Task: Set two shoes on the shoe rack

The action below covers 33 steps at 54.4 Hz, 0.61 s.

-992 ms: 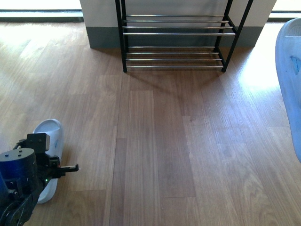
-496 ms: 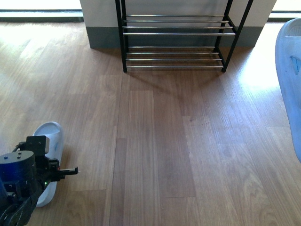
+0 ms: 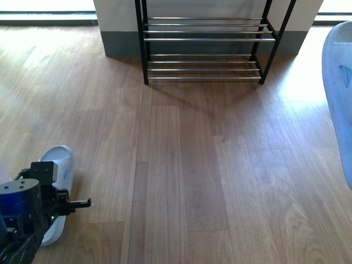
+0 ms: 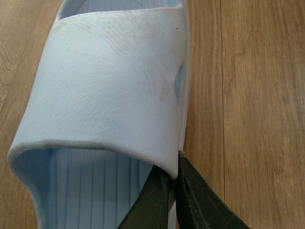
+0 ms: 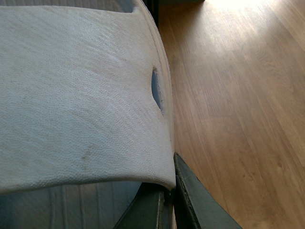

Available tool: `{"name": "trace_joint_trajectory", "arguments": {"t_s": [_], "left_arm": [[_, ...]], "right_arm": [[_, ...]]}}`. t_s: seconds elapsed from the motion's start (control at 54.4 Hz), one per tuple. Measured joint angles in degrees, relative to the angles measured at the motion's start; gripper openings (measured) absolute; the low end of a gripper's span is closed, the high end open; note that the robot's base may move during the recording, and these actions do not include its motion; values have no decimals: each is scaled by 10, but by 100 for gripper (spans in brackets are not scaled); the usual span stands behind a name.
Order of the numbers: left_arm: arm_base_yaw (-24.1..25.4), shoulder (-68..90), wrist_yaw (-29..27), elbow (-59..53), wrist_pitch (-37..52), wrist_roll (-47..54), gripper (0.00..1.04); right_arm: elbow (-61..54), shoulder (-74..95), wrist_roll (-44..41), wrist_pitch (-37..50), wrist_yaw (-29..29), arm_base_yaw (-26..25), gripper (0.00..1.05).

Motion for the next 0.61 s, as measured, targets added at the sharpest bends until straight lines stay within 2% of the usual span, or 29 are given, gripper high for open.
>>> {"name": "trace_joint_trajectory", "arguments": {"t_s": [0.606], "left_arm": [[0,0,0,-10,0,0,2]], "right_arm": [[0,0,0,0,0,0,1]]}}
